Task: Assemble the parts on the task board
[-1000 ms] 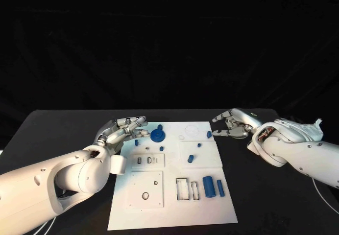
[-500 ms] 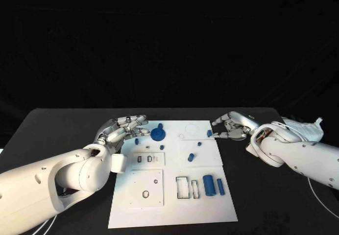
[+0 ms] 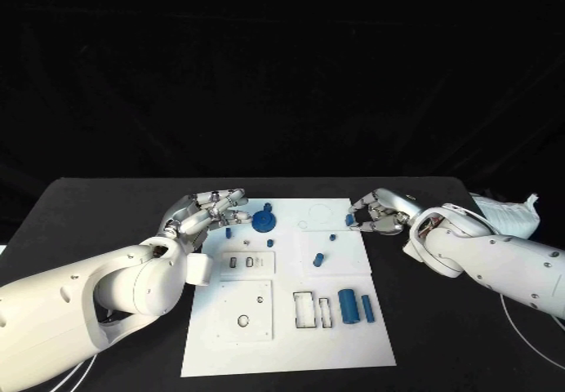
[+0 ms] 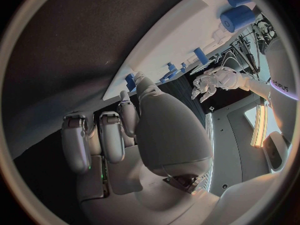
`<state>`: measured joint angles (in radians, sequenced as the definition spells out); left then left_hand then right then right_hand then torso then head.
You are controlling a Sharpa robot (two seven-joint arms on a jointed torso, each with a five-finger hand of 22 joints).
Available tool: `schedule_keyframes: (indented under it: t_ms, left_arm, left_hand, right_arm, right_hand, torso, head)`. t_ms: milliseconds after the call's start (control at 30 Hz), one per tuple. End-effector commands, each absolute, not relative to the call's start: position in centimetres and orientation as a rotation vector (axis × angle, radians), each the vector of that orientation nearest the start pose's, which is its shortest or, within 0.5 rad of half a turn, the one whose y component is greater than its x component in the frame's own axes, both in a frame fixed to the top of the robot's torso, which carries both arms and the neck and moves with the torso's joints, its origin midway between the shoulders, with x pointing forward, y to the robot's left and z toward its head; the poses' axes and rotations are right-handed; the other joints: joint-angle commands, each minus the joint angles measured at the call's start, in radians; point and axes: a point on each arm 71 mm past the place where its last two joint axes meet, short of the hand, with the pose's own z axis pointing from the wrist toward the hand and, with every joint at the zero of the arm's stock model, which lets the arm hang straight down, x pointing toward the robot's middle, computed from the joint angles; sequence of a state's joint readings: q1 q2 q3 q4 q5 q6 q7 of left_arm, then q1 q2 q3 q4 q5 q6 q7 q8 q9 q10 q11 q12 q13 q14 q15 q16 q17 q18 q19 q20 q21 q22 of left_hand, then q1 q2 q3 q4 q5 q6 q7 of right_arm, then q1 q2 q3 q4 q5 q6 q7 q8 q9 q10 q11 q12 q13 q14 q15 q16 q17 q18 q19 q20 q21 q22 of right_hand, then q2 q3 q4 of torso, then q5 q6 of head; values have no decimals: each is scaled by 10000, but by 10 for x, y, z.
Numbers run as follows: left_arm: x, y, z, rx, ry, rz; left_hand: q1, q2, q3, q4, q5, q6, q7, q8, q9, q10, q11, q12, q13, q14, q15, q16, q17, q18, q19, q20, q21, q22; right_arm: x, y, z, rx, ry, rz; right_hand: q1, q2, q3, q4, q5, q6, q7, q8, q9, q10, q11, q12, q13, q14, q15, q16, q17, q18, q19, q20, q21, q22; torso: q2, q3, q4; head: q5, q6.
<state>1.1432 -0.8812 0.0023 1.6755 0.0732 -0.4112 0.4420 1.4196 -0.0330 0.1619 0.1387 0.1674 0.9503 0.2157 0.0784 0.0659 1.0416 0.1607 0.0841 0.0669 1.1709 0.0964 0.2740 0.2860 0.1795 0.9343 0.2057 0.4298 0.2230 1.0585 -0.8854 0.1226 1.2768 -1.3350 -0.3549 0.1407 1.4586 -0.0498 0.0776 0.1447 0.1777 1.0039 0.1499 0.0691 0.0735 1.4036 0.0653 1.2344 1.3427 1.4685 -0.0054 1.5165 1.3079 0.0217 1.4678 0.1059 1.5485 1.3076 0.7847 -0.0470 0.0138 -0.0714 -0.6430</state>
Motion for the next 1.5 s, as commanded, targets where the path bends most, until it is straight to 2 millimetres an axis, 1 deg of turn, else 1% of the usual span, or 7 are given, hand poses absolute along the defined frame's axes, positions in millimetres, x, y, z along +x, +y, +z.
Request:
schedule_keyframes:
  t_ms: [33, 467, 667, 800, 1167, 1333, 1500]
  left_arm:
    - [458, 189, -175, -12014, 13567, -16272]
    - [458, 188, -175, -12018, 13602, -16279]
    - [458, 188, -175, -12017, 13611, -16285]
    - [458, 188, -175, -12016, 13616, -16290]
    - [458, 189, -175, -12015, 13624, -16276]
    - [459, 190, -175, -12023, 13609, -16230]
    - [461, 193, -176, -12044, 13572, -16142]
  left_hand:
    - [66, 6, 13, -62, -17, -44, 21, -32, -12, -61, 2, -45, -16, -89, 7, -30, 8, -4, -60, -19, 45, 17]
    - [66, 6, 13, -62, -17, -44, 21, -32, -12, -61, 2, -45, -16, -89, 7, -30, 8, -4, -60, -19, 45, 17]
    - [66, 6, 13, -62, -17, -44, 21, -32, -12, -61, 2, -45, -16, -89, 7, -30, 8, -4, -60, -19, 45, 17]
    - [66, 6, 13, -62, -17, -44, 21, -32, -12, -61, 2, -45, -16, -89, 7, -30, 8, -4, -60, -19, 45, 17]
    - [66, 6, 13, -62, -17, -44, 21, -32, -12, -61, 2, -45, -16, -89, 7, -30, 8, -4, -60, -19, 45, 17]
    - [59, 1, 30, -78, -18, -50, 27, -41, -11, -68, 6, -59, -16, -94, 11, -39, 22, -5, -72, -16, 53, 24]
    - [53, -5, 35, -85, -18, -60, 30, -49, -13, -78, 11, -68, -17, -99, 14, -45, 28, -6, -79, -15, 56, 28]
  right_arm:
    - [513, -295, -209, 417, 16127, 6484]
    - [515, -290, -212, 476, 16246, 6555]
    - [515, -288, -212, 467, 16275, 6578]
    - [515, -286, -212, 436, 16270, 6597]
    - [516, -282, -208, 520, 15724, 6613]
    - [509, -268, -199, 589, 15146, 6980]
    - [500, -242, -187, 577, 15278, 7596]
  right_hand:
    - [-21, 149, 91, 4, -46, 106, -13, 44, 18, 85, -64, 55, -286, 828, -67, 53, 1705, -130, 782, -67, 56, 2288]
    - [-67, 281, 177, 16, -100, 351, -77, 81, 35, 142, -111, 137, -221, 838, -100, 77, 1751, -144, 823, -91, 83, 2345]
    - [23, 414, 329, -86, -216, 737, -216, 193, 83, 172, -224, 171, -186, 843, -191, 90, 1778, -149, 837, -157, 93, 2365]
    - [105, 547, 503, -193, -591, 1001, -320, 266, 118, 190, -311, 182, -167, 845, -272, 94, 1788, -149, 839, -234, 94, 2369]
    - [111, 668, 740, -383, -595, 1552, -570, 521, 258, 246, -512, 215, -123, 854, -438, 110, 1827, -153, 849, -383, 100, 2383]
    - [-121, 700, 762, -305, -378, 1532, -594, 509, 278, 295, -546, 266, -75, 861, -475, 123, 1852, -170, 897, -437, 132, 2449]
    - [-301, 685, 747, -233, -351, 1434, -559, 444, 267, 222, -524, 101, -187, 837, -469, 60, 1740, -160, 870, -449, 113, 2411]
  torso:
    - [-1, -4, 5]
    - [-13, 5, -7]
    - [-4, 7, -12]
    - [-10, 11, -17]
    - [-23, 10, -18]
    - [-29, 8, -10]
    - [-66, -9, -18]
  head:
    - [1, -7]
    - [12, -26]
    - [3, -35]
    - [11, -44]
    - [31, -61]
    - [69, -59]
    - [106, -87]
